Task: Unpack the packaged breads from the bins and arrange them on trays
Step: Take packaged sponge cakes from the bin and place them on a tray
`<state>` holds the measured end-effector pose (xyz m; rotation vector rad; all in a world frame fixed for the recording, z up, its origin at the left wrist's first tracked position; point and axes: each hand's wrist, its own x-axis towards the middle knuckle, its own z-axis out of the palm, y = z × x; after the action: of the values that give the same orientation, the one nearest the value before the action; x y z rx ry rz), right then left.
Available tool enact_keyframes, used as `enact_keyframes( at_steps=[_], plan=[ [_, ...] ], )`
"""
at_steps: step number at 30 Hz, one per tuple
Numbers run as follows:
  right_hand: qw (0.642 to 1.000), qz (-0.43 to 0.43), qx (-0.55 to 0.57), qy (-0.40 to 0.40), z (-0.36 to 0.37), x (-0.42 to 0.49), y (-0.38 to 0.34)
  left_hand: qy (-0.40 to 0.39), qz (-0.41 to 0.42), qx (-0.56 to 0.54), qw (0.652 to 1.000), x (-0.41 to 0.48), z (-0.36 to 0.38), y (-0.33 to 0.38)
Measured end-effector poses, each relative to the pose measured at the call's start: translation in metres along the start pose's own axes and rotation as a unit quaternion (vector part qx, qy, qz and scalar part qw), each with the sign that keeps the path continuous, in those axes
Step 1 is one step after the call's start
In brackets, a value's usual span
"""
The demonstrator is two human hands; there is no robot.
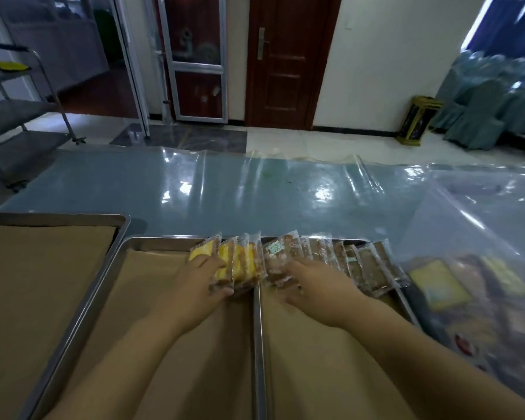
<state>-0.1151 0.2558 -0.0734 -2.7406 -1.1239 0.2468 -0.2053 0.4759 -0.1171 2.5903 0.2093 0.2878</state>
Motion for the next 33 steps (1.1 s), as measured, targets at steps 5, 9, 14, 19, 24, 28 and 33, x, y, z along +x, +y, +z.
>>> enact_keyframes(
  at_steps=[5, 9, 14, 19, 24, 28, 33],
  plan=[
    [0.997, -0.018, -0.079, 0.009, -0.068, -0.066, 0.014, 0.017, 0.117, 0.059, 0.991, -0.013, -0.042, 0.061],
    [0.993, 0.0, -0.105, 0.051, -0.116, -0.116, 0.031, 0.01, 0.209, 0.135, 0.969, -0.018, -0.073, 0.116],
    [0.99, 0.025, -0.113, 0.086, -0.161, -0.174, 0.076, 0.027, 0.294, 0.183, 0.938, -0.014, -0.083, 0.194],
    [0.99, 0.04, -0.109, 0.08, -0.193, -0.231, 0.151, 0.036, 0.329, 0.177, 0.927, -0.001, -0.06, 0.278],
    [0.991, 0.025, -0.114, 0.071, -0.203, -0.273, 0.246, 0.032, 0.328, 0.163, 0.93, 0.006, -0.008, 0.365],
    [0.992, 0.018, -0.124, 0.027, -0.196, -0.283, 0.316, 0.005, 0.317, 0.142, 0.938, 0.014, 0.038, 0.426],
    [0.986, 0.025, -0.146, -0.071, -0.174, -0.269, 0.375, -0.056, 0.326, 0.163, 0.929, 0.03, 0.088, 0.473]
  ],
)
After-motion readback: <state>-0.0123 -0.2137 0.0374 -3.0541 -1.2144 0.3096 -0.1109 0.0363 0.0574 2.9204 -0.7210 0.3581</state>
